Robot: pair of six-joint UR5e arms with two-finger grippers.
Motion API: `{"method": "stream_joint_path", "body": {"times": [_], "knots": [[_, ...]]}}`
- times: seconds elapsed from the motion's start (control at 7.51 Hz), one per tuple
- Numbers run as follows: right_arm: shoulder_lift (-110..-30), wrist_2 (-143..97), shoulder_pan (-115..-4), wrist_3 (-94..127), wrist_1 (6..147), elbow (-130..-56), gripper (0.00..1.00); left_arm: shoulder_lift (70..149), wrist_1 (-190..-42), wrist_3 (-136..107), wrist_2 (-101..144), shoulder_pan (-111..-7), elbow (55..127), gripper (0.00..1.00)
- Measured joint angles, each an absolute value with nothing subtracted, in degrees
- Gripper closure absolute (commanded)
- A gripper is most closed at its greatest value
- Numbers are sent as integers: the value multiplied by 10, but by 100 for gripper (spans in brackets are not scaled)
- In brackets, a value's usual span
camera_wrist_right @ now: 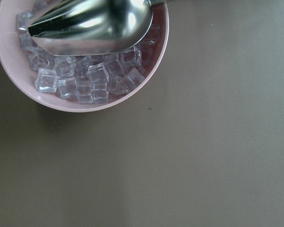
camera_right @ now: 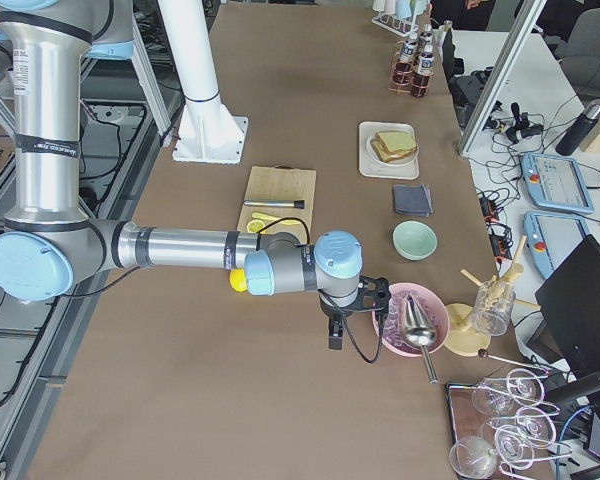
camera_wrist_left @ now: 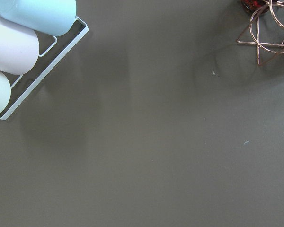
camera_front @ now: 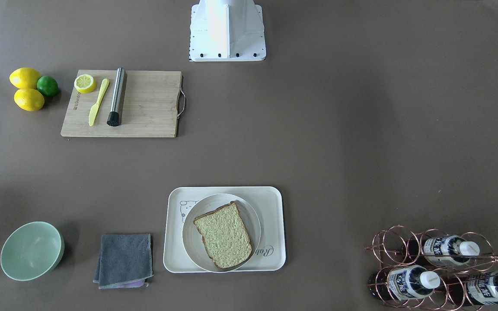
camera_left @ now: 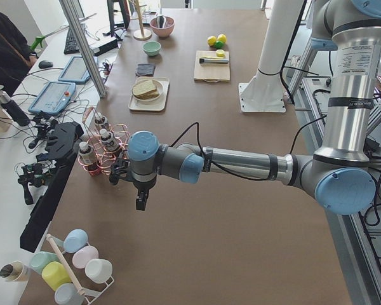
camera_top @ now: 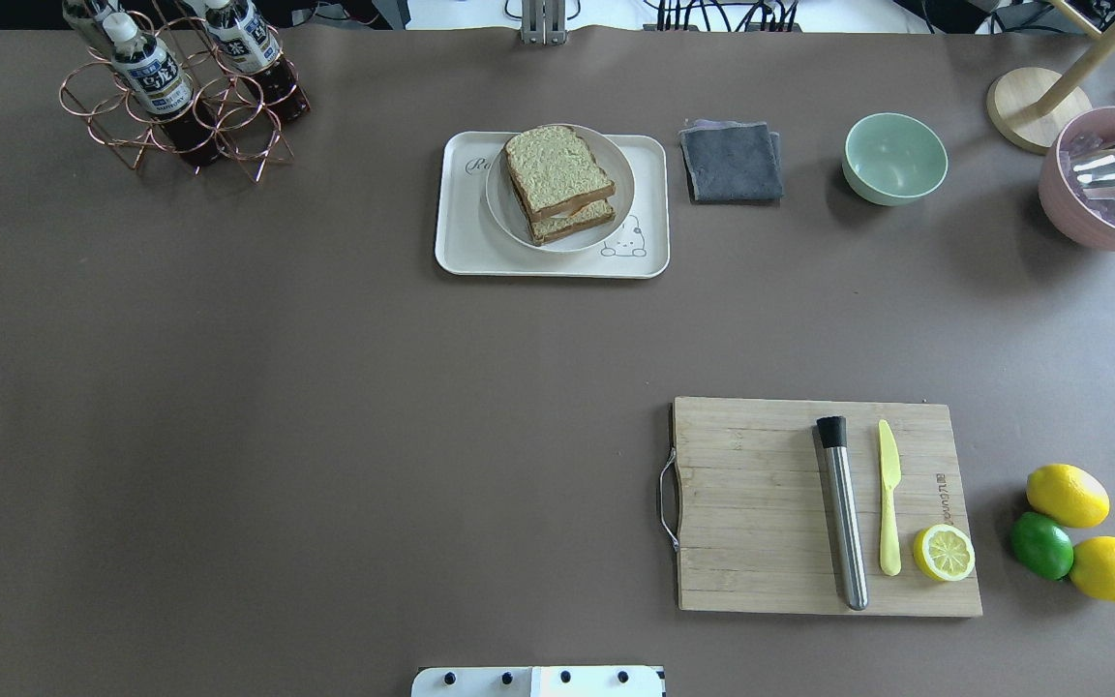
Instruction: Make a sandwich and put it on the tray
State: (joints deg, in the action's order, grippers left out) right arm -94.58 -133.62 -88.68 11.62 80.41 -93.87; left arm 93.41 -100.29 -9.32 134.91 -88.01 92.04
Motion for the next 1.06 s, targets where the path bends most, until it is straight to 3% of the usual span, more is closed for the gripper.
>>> {"method": "stream_joint_path", "body": {"times": [1.06], "knots": [[-941,-1329,-887,121,784,-929,0,925,-966,-50,1309,-892,910,2]]}}
